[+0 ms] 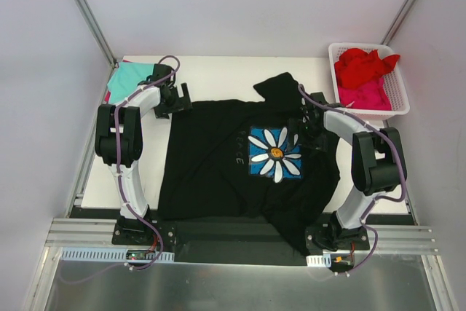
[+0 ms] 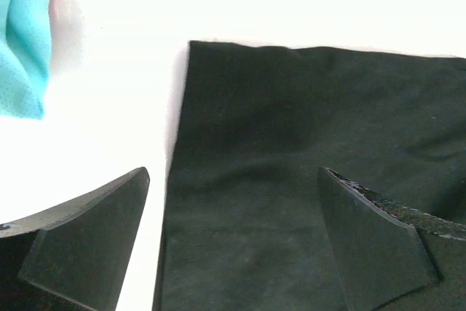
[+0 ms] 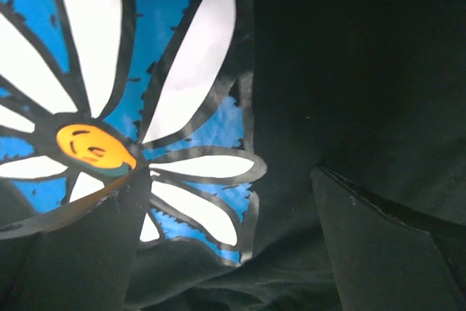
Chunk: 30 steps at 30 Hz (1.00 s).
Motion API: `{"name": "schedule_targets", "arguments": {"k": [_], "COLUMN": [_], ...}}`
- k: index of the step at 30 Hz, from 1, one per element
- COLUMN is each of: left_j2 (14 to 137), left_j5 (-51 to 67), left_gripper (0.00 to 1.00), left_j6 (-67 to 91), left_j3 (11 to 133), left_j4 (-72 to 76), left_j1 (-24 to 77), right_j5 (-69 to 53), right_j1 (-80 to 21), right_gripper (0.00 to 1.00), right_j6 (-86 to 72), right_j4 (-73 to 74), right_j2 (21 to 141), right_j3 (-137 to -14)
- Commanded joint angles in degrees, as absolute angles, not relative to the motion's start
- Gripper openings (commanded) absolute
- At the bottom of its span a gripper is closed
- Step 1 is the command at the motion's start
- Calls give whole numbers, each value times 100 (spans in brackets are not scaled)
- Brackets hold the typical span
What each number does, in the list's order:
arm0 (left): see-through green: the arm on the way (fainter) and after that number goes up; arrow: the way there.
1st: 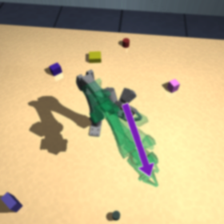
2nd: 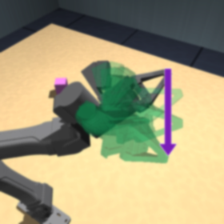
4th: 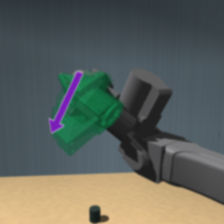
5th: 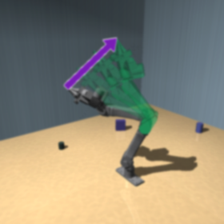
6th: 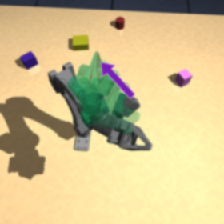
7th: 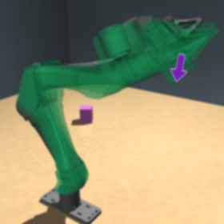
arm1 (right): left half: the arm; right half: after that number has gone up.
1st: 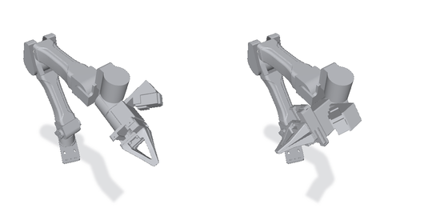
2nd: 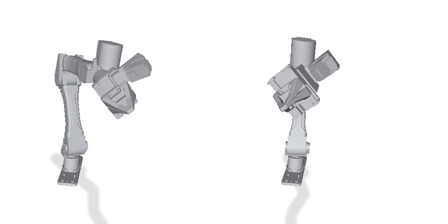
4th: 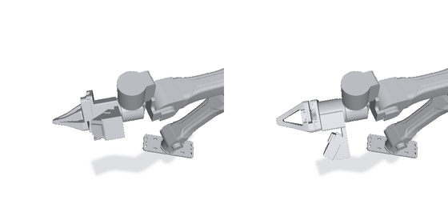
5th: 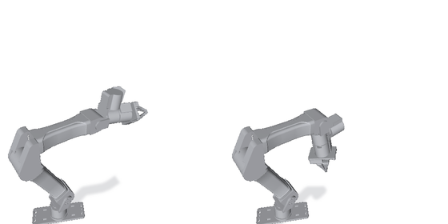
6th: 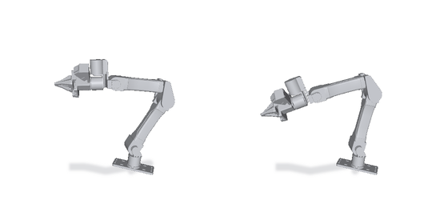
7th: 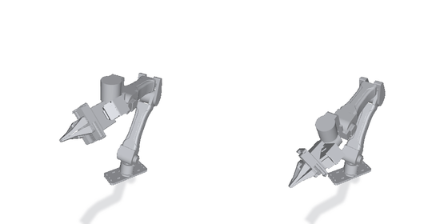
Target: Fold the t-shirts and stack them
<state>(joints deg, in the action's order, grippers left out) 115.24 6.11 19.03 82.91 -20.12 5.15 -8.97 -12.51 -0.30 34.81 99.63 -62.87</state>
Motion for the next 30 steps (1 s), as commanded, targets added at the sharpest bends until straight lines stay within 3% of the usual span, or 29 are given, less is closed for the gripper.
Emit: {"name": "schedule_targets", "arguments": {"k": [1,10,14,21,24,28,30], "left_j2": [11400,11259,11276,11663,11462,10970,10873], "left_j5": [352,772,2734,3699,3499,2070,2039], "left_gripper": [99,99,99,99,99,99,99], "left_j6": [1723,1889,2179,2680,2690,2154,2074], "left_j3": [8517,8534,8447,8332,8472,9025,9141], "left_j4": [-2215,-2197,-1454,-835,-1386,-2571,-2628], "left_j1": [413,413,492,668,729,861,861], "right_j5": [499,-121,-202,-378,-641,-922,-1010], "right_j1": [-1195,-1195,-1195,-1195,-1195,-1195,-1213], "right_gripper": [96,96,96,96,96,96,96], "right_j6": [167,114,123,158,149,97,88], "right_j4": [3946,4034,4174,4140,4148,4254,4263], "right_j2": [10072,10081,9967,10020,9897,9703,9668], "right_j3": [-6565,-6688,-6838,-6864,-6891,-7084,-7189]}}
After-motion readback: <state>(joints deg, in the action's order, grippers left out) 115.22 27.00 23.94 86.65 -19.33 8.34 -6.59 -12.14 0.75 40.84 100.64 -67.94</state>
